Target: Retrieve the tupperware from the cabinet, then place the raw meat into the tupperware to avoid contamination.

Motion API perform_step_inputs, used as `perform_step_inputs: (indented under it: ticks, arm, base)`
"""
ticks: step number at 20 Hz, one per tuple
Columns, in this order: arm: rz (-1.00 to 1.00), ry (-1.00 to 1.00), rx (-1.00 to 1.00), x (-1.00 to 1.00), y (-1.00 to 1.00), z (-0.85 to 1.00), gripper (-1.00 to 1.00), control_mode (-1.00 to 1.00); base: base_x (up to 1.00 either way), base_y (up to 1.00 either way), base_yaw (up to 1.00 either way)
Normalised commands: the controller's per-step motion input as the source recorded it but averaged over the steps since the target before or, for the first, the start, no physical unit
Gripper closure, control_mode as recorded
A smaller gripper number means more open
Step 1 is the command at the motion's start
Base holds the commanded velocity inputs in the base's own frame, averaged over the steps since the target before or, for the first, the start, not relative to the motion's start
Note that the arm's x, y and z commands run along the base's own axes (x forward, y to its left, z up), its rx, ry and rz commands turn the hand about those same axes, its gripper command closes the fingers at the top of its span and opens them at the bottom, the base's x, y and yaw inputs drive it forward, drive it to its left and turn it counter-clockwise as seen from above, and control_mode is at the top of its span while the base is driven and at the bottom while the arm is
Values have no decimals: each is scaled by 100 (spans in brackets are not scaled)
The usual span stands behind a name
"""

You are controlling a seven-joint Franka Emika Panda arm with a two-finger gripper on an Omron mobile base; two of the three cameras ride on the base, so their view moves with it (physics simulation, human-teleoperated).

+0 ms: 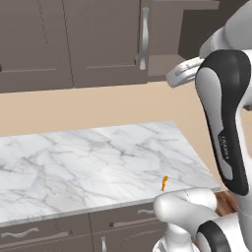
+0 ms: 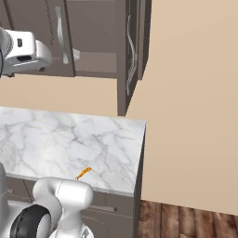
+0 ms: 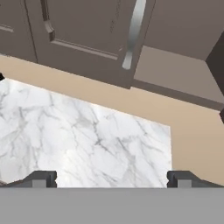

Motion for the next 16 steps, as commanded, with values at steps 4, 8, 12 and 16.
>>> perform_step_inputs:
  ticks: [4,8,12,16]
  arm:
    - [-22,-3,0,44,2,11,-100,-100]
    - [-14,-15,0,22,19,28,-100,-100]
    - [-9,-15,0,26,24,14,-100,-100]
    - [-1,-3,0,40,0,0,-100,-100]
  base:
    - [0,0,0]
    - [0,0,0]
    - [0,0,0]
    - [0,0,0]
